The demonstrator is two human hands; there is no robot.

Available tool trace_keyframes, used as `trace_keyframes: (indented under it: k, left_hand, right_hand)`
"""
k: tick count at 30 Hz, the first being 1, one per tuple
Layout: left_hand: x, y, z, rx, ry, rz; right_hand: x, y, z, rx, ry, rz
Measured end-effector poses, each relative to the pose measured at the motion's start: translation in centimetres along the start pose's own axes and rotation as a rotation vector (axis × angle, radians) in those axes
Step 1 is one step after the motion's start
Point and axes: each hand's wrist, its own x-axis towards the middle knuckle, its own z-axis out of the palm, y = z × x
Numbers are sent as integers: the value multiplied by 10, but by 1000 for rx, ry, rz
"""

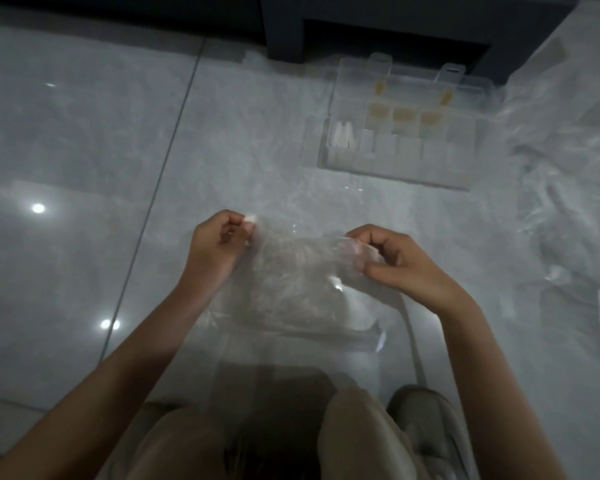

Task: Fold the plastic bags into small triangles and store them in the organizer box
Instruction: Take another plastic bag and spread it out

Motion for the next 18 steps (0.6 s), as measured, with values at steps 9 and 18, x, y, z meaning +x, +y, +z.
trace_keyframes:
  k: [9,18]
  left_hand:
    - [-6,-4,-7,-97,71,-51]
    - [-7,-25,-20,-144,168,-68]
  right_hand:
    - [-12,-21,-9,168,-89,-77]
    - [-20,-18,-33,-154,151,57]
